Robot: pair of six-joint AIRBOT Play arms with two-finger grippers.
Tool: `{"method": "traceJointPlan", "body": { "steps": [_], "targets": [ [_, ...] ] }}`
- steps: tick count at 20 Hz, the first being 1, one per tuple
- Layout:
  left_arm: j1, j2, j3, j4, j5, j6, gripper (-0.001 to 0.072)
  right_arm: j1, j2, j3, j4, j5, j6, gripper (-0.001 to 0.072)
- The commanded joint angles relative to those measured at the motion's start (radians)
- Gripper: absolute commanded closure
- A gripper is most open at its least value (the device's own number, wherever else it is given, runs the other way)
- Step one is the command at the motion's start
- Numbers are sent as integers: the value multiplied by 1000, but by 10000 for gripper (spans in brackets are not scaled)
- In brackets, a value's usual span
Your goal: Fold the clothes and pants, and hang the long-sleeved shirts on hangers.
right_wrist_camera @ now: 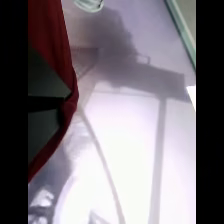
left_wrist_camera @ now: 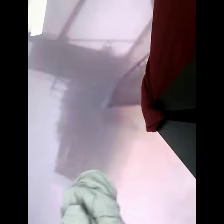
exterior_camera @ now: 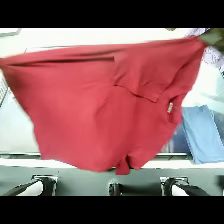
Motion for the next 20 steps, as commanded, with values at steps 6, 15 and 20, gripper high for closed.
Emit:
{"method": "traceJointPlan", "body": {
  "steps": [6, 15, 20],
  "targets": [
    [-104, -583, 46, -2, 311, 18, 695, 0, -586, -32, 56, -245, -69, 684],
    [-105, -747, 183, -5, 289, 18, 695, 0, -695, -27, 77, -347, -95, 684],
    [-103, -748, 180, -4, 61, 18, 695, 2, -695, -27, 18, -93, -91, 684]
  ]
}}
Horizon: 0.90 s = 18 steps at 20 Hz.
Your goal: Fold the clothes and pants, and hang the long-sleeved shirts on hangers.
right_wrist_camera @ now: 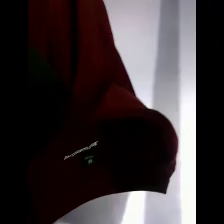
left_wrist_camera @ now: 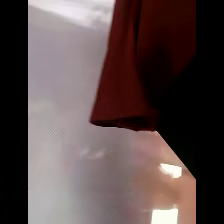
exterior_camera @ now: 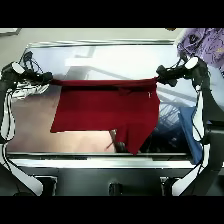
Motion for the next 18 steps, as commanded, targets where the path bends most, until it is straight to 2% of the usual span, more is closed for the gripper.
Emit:
{"method": "traceJointPlan", "body": {
  "steps": [1, 5, 10, 14, 16, 17, 18],
  "targets": [
    [0, -5, -5, -2, -172, 0, 695, 1, -3, 1, -51, 177, 0, 684],
    [-1, -5, -75, -2, -287, -8, 695, 1, -4, -3, -124, 239, 1, 684],
    [-1, -6, -155, -2, -286, -34, 694, 23, -28, -3, -153, 256, 0, 684],
    [-1, -19, -161, -3, -275, -34, 692, 82, -56, -3, -285, 286, 25, 684],
    [-2, -29, -161, -4, -272, -34, 690, 101, -65, -3, -298, 285, 29, 683],
    [-2, -34, -161, -13, -271, -34, 666, 103, -68, -3, -297, 280, 34, 682],
    [-2, -35, -160, -29, -267, -35, 538, 106, -69, -3, -298, 274, 34, 654]
  ]
}}
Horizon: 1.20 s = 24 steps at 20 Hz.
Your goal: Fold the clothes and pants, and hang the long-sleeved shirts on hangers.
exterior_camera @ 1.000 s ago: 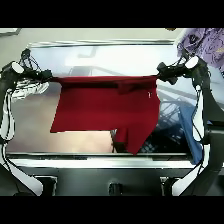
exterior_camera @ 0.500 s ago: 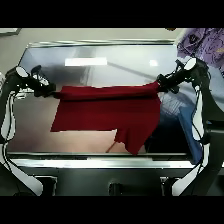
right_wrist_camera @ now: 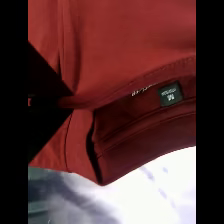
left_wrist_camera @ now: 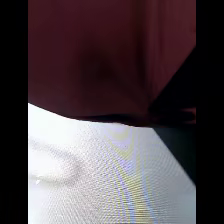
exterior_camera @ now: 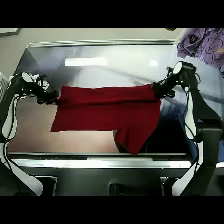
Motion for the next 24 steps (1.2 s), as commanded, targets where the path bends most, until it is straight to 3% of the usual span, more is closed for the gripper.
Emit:
{"method": "traceJointPlan", "body": {
  "steps": [1, 2, 3, 4, 7, 10, 12, 15, 19, 24],
  "targets": [
    [0, -8, 2, -27, 11, -16, 314, 21, -9, 0, -24, -6, 11, 520],
    [2, -6, 20, -27, 9, -20, 152, 20, -6, 3, -20, 0, 11, 370],
    [7, -2, 50, -26, -1, -20, 143, 19, 5, 5, -21, 10, -8, 238],
    [17, 8, 92, -26, -16, -20, 143, 19, 27, 5, -24, 25, -55, 209],
    [89, 91, 176, -25, -35, -21, 143, 11, 139, 5, -98, 68, -195, 209],
    [219, 208, 160, -22, -90, -26, 145, -108, 294, -80, -14, 80, -263, 215],
    [317, 295, 48, -24, -98, -27, 147, -227, 432, -297, 124, 65, -326, 216],
    [433, 448, -248, -104, -7, -26, 148, -351, 666, -764, 302, -6, -389, 216],
    [496, 594, -600, -264, 127, 17, 148, -353, 880, -1256, 507, -130, -451, 215],
    [472, 606, -696, -275, 142, 22, 149, -353, 936, -1521, 719, -290, -533, 216]
  ]
}}
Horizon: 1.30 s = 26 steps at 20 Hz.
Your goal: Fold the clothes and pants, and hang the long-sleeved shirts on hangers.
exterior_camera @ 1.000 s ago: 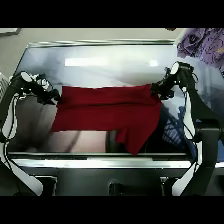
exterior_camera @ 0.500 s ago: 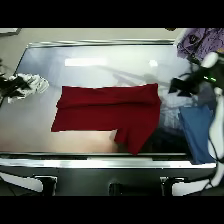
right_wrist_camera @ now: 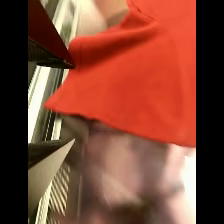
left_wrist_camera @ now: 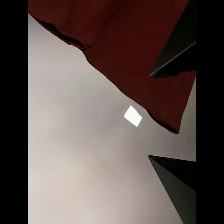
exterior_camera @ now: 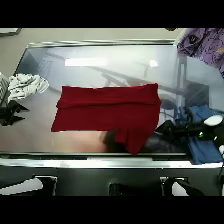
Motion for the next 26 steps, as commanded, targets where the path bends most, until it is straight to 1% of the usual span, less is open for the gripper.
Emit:
{"method": "traceJointPlan", "body": {
  "steps": [1, 3, 8, 9, 11, 13, 15, 16, 18, 19, 21, 24, 26],
  "targets": [
    [-6, 21, -69, -30, 37, 10, 149, -5, 42, -186, 187, -134, -79, 216],
    [-15, 20, -70, -28, 48, 10, 149, -5, 42, -226, 233, -182, -108, 216],
    [-26, 18, -69, -27, 59, 10, 149, 2, 42, -307, 257, -239, -144, 222],
    [-26, 19, -69, -27, 58, 10, 149, 28, 42, -314, 259, -263, -148, 227],
    [-26, 19, -69, -28, 58, 5, 149, 150, 36, -314, 295, -349, -145, 228],
    [-26, 19, -69, -28, 36, -10, 149, 251, 34, -314, 305, -447, -84, 240],
    [-26, 19, -70, -28, 22, -11, 149, 284, 34, -314, 309, -492, -67, 412],
    [-26, 18, -71, -28, 20, 9, 149, 284, 34, -313, 311, -498, -67, 459],
    [-26, 18, -80, -32, 27, 76, 149, 284, 35, -309, 317, -513, -66, 621],
    [-26, 19, -102, -48, 37, 137, 149, 284, 35, -307, 320, -513, -64, 683],
    [-26, 19, -186, -108, 56, 220, 149, 284, 35, -304, 354, -507, -64, 683],
    [-26, 19, -333, -228, 77, 328, 149, 284, 35, -304, 360, -493, -53, 683],
    [-26, 19, -394, -243, 92, 359, 150, 284, 35, -304, 362, -468, -47, 683]
  ]
}}
